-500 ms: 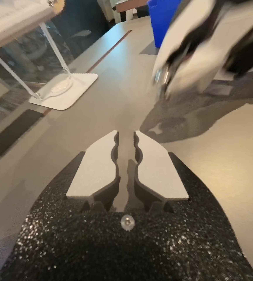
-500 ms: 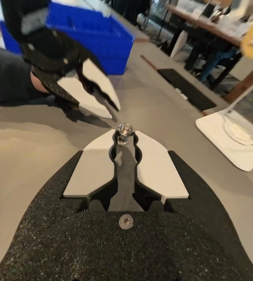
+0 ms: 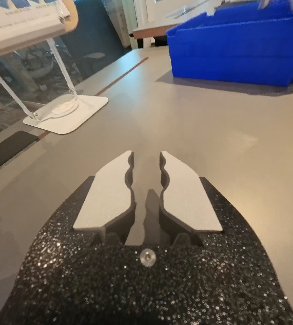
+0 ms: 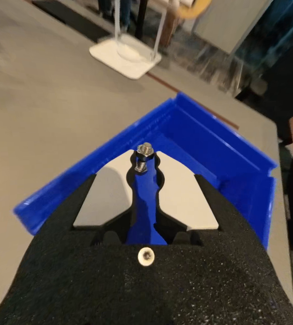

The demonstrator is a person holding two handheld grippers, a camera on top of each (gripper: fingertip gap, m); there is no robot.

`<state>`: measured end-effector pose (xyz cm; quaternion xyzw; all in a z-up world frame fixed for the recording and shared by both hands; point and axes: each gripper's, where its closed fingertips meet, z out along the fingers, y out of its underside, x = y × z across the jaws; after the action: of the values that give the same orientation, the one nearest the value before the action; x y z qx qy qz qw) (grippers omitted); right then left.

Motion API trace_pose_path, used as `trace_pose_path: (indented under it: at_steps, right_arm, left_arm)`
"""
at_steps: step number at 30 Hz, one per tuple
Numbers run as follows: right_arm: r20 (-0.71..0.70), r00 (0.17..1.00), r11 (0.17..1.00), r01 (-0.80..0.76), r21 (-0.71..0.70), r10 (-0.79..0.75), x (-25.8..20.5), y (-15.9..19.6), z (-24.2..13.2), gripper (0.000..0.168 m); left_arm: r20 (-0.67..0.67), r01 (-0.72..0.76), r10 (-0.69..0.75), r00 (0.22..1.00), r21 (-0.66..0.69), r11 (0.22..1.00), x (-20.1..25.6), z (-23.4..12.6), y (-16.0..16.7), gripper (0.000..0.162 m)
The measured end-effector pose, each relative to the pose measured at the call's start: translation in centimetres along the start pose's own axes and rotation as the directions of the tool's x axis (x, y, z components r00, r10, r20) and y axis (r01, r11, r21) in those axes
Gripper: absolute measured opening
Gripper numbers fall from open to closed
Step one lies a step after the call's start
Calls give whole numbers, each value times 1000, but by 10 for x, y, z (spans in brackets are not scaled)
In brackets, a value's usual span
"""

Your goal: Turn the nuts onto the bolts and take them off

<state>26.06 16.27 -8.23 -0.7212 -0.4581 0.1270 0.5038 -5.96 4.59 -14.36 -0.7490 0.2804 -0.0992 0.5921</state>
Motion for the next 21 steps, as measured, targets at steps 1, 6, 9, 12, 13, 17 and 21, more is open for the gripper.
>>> trace_pose_path:
  at_steps: [1, 6, 9, 12, 13, 17, 21]
  right_arm:
    - [13, 1000, 999, -11, -47, 12, 5, 13, 7, 19]
    - [82, 996, 979, -5, -205, 23, 9, 54, 40, 19]
    - [111, 993, 961, 4, -278, 28, 7, 71, 51, 19]
    - [128, 991, 944, 2, -329, 42, 5, 86, 57, 19]
    - [123, 992, 946, -1, -323, 43, 6, 87, 57, 19]
    - [115, 991, 953, -31, -301, 68, 8, 88, 55, 24]
    - [96, 992, 953, -51, -298, 83, 10, 89, 52, 39]
  left_arm:
    - [6, 1, -1, 1000, 4, 1000, -1, 0, -1, 29]
    - [10, -8, 8, 1000, 18, 1000, -1, 4, -4, 43]
    - [8, 0, 0, 1000, 26, 1000, 0, 6, -6, 54]
    - [16, 9, -9, 1000, 32, 999, -1, 6, -7, 67]
    - [20, 12, -13, 1000, 34, 999, -1, 6, -8, 70]
    - [12, 37, -37, 999, 41, 998, -2, 5, -8, 73]
    - [26, 46, -48, 999, 68, 997, -5, 1, -11, 70]
